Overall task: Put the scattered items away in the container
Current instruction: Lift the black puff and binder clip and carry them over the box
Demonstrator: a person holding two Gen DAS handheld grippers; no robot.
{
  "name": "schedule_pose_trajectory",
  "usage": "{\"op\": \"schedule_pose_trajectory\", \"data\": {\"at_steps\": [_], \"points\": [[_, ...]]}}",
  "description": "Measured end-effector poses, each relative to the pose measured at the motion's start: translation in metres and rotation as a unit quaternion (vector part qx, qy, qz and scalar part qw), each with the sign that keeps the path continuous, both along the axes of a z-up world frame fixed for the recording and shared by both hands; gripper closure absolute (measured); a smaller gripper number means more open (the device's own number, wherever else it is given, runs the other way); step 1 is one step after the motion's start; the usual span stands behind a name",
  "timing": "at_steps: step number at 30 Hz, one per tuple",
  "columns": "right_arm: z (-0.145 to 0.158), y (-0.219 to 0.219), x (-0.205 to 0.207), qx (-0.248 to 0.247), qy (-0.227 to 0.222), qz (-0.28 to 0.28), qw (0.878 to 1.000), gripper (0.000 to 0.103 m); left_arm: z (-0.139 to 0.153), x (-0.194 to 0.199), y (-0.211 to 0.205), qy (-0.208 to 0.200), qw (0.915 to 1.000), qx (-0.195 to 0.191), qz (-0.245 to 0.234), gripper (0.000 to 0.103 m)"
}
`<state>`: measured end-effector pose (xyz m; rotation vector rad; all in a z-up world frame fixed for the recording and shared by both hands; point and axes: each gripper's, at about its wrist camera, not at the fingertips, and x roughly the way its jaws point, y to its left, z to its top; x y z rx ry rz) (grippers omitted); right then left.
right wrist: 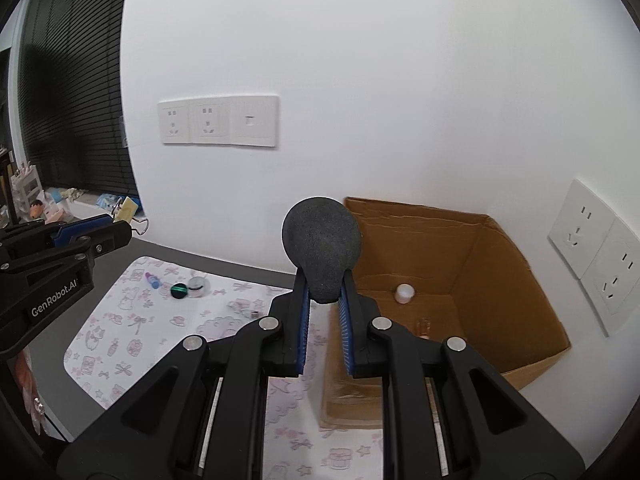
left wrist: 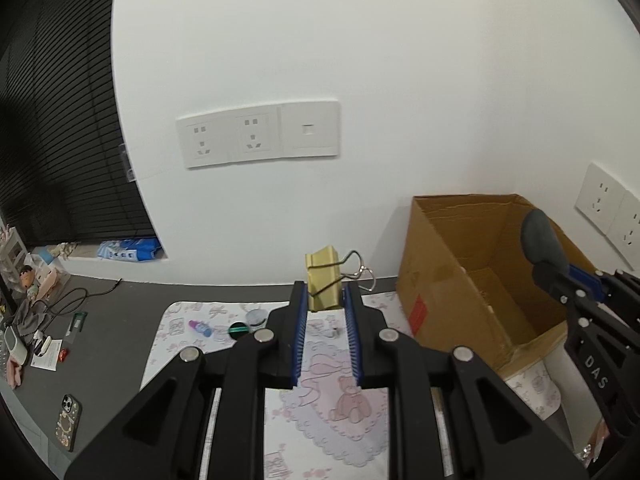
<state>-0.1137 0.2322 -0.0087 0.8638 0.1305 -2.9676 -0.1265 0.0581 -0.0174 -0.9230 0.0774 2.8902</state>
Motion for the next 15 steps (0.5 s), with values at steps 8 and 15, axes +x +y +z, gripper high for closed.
{"op": "schedule_pose_trajectory", "data": {"at_steps": [8,15], "points": [[0.000,0.044,-0.008,0.000,-0.002,-0.024,1.000,0.089,-0.002,-0.011,0.048,-0.001,0.9996,0.001,-0.028,0.085],[-0.007,0.087,-0.013,0.001,-0.010,-0.053,0.999,0.089,-0.010,-0.025,0.090,-0.010,0.9984,0.000,-0.056,0.085]]}}
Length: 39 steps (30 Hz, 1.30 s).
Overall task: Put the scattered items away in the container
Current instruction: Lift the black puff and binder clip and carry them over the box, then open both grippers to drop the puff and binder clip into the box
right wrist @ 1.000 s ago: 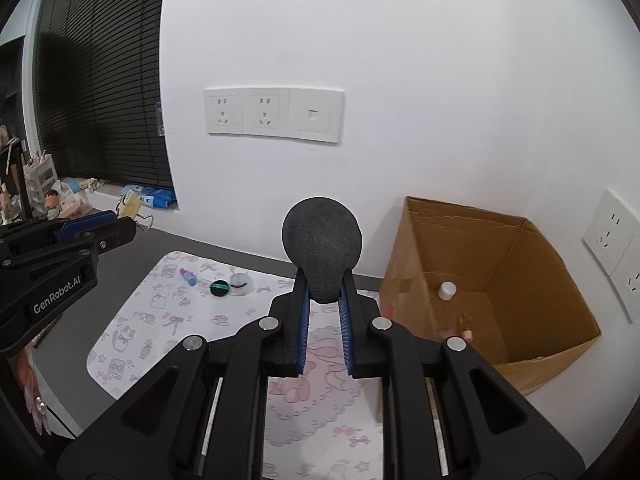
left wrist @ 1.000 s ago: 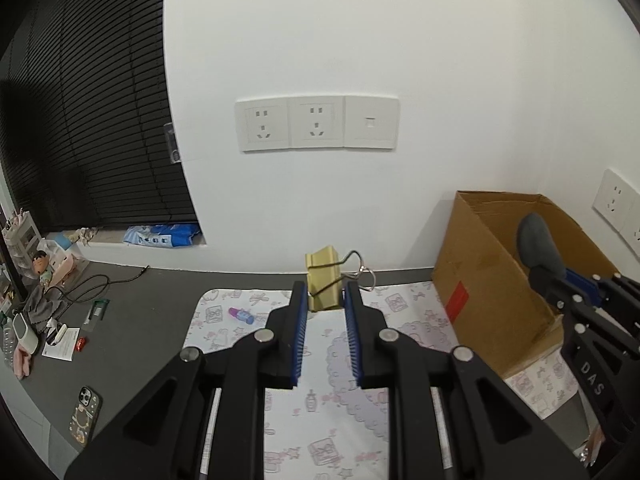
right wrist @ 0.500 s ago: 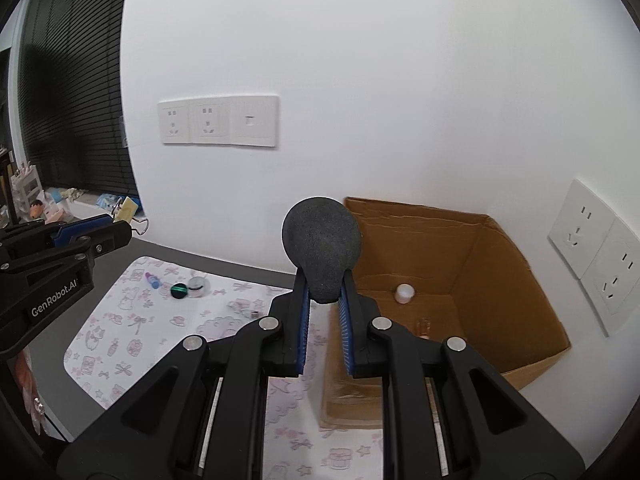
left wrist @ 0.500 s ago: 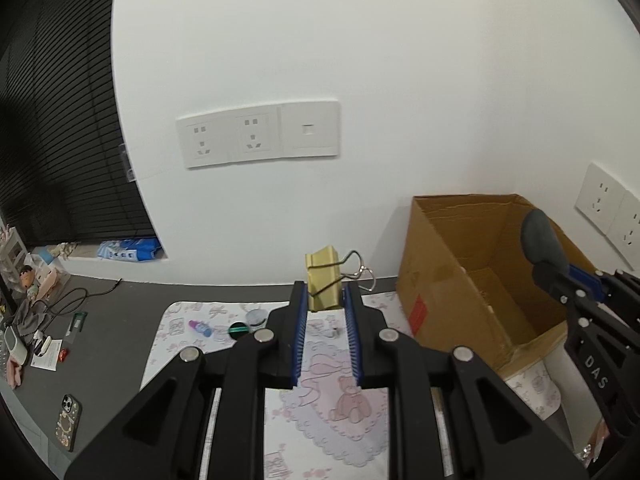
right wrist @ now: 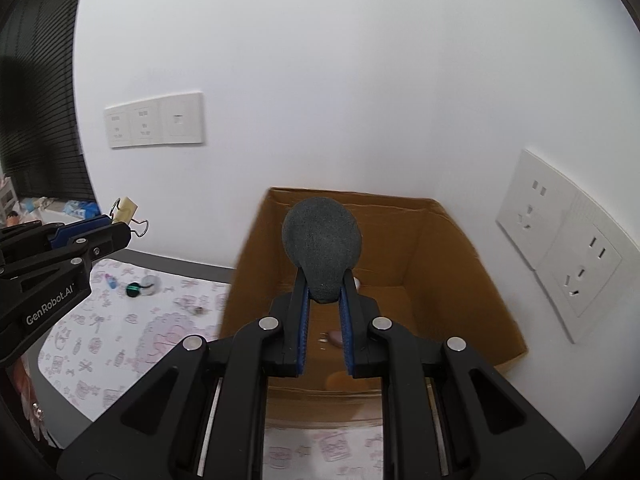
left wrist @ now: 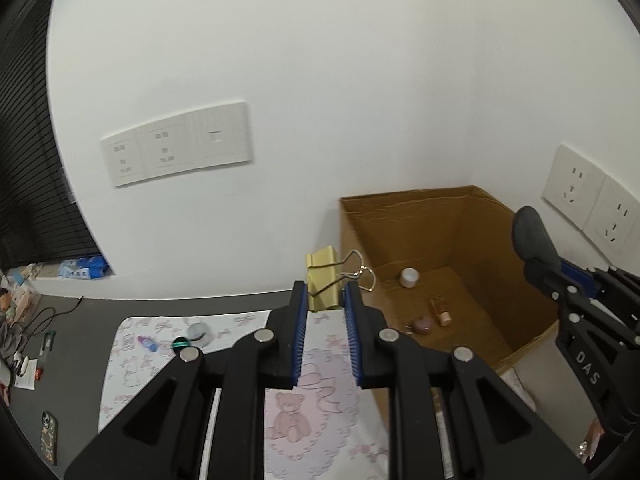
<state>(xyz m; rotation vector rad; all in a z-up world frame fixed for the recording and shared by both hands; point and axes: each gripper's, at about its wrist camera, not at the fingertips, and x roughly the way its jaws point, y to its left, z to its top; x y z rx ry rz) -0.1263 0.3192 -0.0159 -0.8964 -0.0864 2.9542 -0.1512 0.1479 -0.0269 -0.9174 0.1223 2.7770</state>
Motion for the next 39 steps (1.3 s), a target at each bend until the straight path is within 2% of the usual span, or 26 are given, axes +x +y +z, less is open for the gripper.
{"op": "schedule_pose_trajectory", "data": {"at_steps": [15,35,36,37,38,39], "points": [[-0.019,0.056,-0.022,-0.002,-0.021,-0.039,0.999,0.089,-0.019,-0.035,0.048,-0.023,0.9992,-0.004,-0.034,0.085],[-0.053,0.085,-0.066,-0.010,-0.055,-0.057,0.997,0.089,-0.046,-0.077,0.086,-0.063,0.9964,-0.012,-0.057,0.084],[-0.055,0.086,-0.068,-0.010,-0.058,-0.057,0.997,0.086,-0.048,-0.080,0.087,-0.070,0.9958,-0.012,-0.057,0.083],[-0.057,0.088,-0.068,-0.010,-0.062,-0.056,0.996,0.071,-0.050,-0.082,0.088,-0.076,0.9954,-0.014,-0.056,0.082],[-0.059,0.089,-0.069,-0.009,-0.066,-0.058,0.996,0.063,-0.053,-0.083,0.090,-0.079,0.9952,-0.020,-0.054,0.069],[-0.061,0.089,-0.071,-0.008,-0.071,-0.061,0.996,0.039,-0.055,-0.084,0.093,-0.080,0.9950,-0.030,-0.051,0.045]]}}
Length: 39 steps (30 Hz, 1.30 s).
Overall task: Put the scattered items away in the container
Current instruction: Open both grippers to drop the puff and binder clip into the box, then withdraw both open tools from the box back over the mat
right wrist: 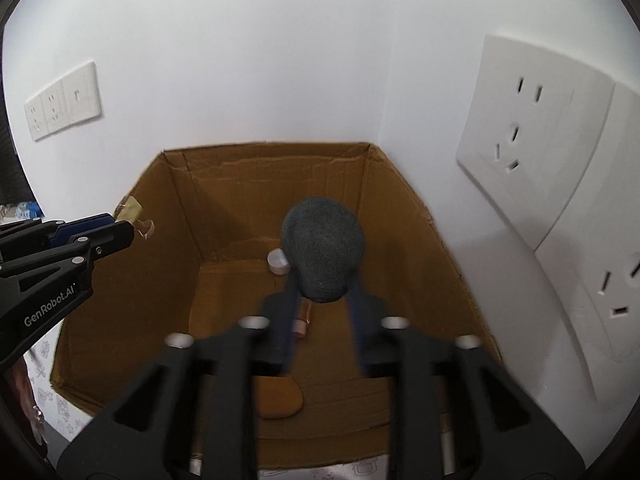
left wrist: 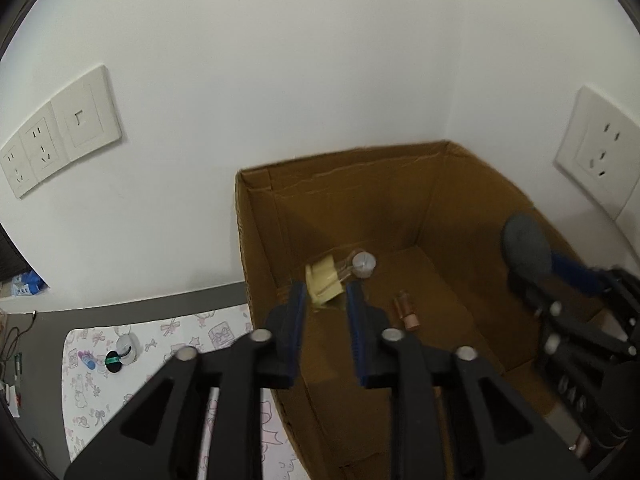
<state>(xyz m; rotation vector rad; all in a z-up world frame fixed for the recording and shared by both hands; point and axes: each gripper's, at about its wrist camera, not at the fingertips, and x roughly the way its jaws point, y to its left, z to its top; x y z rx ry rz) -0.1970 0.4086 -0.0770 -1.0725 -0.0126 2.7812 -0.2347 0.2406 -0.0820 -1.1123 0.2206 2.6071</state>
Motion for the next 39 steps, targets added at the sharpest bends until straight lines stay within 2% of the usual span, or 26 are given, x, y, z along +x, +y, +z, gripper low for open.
{"op": "schedule_pose_trajectory", "data": {"at_steps": [1,2,4,7,14,37,39], "points": [[-0.002,0.001,0.000,0.000,-0.002,-0.002,1.000,0.025,-0.002,0.000,0.002,0.000,1.0000,-0.006,0.001,0.036],[-0.003,0.001,-0.001,-0.003,-0.001,-0.005,1.000,0.021,-0.001,0.001,0.002,0.001,1.0000,-0.005,0.000,0.031],[-0.005,0.001,-0.001,-0.003,-0.006,-0.006,1.000,0.011,0.003,0.002,0.001,0.010,0.9999,0.003,0.006,0.030],[-0.007,0.001,-0.002,-0.002,-0.011,-0.004,1.000,0.011,0.005,0.001,0.002,0.017,0.9997,-0.007,0.014,0.021],[-0.005,0.002,-0.001,-0.008,-0.006,-0.003,1.000,0.011,0.001,0.000,0.001,0.014,0.9996,-0.018,0.016,0.021],[0.003,-0.002,0.014,-0.007,0.006,-0.004,1.000,0.011,0.012,0.016,-0.009,0.030,0.9988,-0.028,0.028,0.021],[0.005,-0.003,0.017,-0.007,0.008,-0.004,1.000,0.011,0.013,0.018,-0.011,0.031,0.9987,-0.030,0.028,0.018]]}}
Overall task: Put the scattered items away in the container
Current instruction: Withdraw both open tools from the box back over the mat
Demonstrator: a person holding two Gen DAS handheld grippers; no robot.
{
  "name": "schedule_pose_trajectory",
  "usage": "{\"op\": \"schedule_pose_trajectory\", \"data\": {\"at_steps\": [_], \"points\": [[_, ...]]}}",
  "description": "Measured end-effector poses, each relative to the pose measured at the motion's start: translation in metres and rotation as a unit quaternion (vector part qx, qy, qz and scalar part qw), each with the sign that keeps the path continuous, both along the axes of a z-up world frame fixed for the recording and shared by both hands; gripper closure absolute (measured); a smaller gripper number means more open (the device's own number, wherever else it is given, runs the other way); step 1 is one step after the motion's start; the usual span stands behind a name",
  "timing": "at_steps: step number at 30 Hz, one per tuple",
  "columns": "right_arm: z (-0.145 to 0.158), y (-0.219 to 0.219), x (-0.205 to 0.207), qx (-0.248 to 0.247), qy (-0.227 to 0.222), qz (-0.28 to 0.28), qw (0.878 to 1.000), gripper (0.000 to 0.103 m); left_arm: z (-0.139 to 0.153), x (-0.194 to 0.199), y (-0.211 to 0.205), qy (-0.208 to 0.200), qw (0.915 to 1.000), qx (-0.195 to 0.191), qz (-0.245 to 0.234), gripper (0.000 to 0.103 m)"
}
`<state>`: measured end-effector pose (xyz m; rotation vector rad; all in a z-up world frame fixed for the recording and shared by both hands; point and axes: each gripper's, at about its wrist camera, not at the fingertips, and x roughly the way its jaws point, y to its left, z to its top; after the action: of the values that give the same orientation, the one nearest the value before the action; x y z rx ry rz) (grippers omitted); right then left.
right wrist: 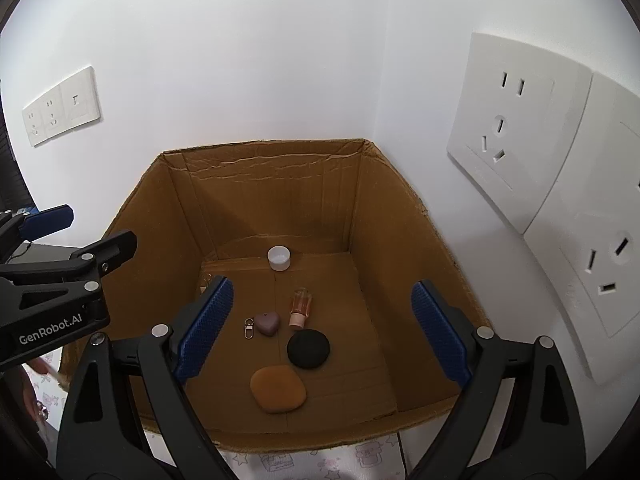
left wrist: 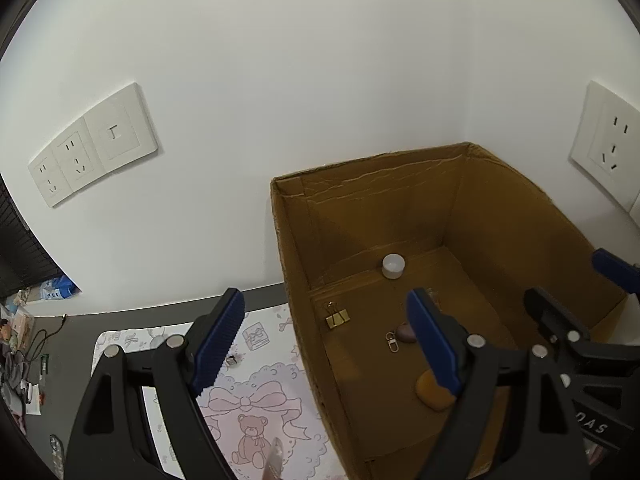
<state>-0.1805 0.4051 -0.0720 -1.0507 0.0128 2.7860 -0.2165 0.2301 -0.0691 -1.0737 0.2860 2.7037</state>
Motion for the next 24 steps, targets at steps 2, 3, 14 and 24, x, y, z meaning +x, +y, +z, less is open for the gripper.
{"op": "schedule_pose_trajectory", "data": {"at_steps": [2,3,14,24], "points": [[0.001,0.000,0.002,-0.001,0.001,0.000,1.000,0.011,0.001,0.003,-0.001,0.001,1.0000,0.000,0.000,0.016],[0.001,0.000,0.003,-0.001,0.001,0.000,1.000,0.011,0.002,0.004,-0.002,0.002,1.0000,0.001,-0.001,0.016],[0.009,-0.006,0.019,0.000,0.011,0.005,1.000,0.011,0.014,0.024,-0.010,0.020,0.9998,0.006,0.004,0.010],[0.022,-0.026,0.039,0.000,0.025,0.025,0.999,0.010,0.025,0.048,-0.039,0.032,0.9990,0.018,0.027,0.008]]}}
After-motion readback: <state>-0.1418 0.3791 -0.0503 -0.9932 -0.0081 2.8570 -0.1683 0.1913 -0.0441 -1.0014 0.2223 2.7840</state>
